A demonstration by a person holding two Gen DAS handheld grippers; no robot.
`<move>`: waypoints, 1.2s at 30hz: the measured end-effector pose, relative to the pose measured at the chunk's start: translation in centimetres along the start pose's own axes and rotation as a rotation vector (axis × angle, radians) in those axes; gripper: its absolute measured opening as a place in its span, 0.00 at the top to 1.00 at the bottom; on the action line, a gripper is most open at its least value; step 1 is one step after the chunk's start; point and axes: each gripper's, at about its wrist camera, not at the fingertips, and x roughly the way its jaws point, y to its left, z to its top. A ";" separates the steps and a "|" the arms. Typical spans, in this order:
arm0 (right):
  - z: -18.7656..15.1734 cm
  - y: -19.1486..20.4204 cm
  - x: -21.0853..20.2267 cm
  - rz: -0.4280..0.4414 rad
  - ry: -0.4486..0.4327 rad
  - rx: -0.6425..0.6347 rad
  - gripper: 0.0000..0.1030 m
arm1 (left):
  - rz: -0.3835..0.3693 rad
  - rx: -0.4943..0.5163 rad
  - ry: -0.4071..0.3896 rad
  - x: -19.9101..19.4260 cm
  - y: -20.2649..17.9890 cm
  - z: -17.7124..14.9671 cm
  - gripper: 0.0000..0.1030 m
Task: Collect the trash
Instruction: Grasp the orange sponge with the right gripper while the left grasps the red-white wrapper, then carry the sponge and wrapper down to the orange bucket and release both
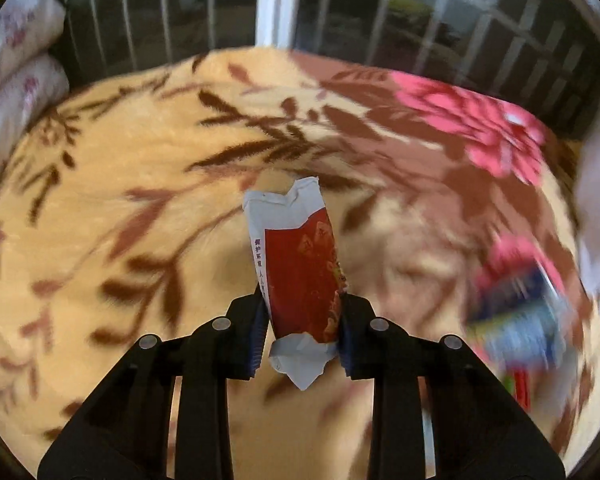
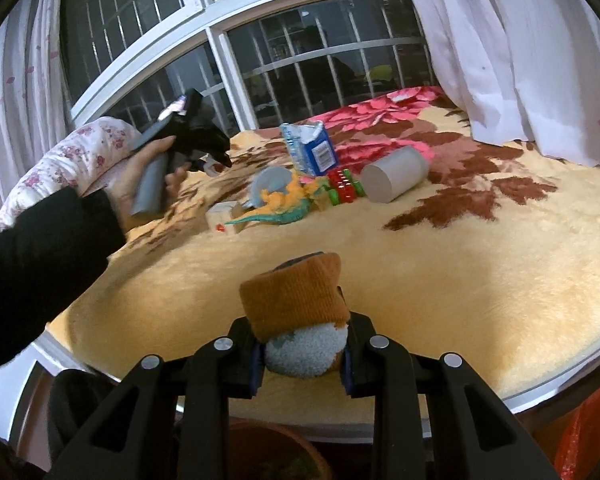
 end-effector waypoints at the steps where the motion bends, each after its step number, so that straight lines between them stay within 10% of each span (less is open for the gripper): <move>1: 0.0 0.3 -0.2 0.008 0.006 -0.002 0.72 | -0.015 0.034 -0.022 -2.1 0.1 -1.4 0.73; 10: -1.7 4.4 -2.0 0.040 0.073 -0.050 0.72 | -0.122 0.211 -0.110 -14.6 1.1 -14.6 0.73; 19: -4.3 6.2 -3.5 0.064 0.136 -0.059 0.72 | -0.162 0.286 -0.077 -18.5 2.3 -27.2 0.73; 28: -11.0 7.2 -2.7 0.093 0.356 -0.110 0.72 | -0.253 0.427 0.118 -13.9 2.0 -38.0 0.73; 36: -15.2 5.7 2.5 0.113 0.545 -0.040 0.72 | -0.251 0.408 0.323 -5.5 1.9 -41.0 0.73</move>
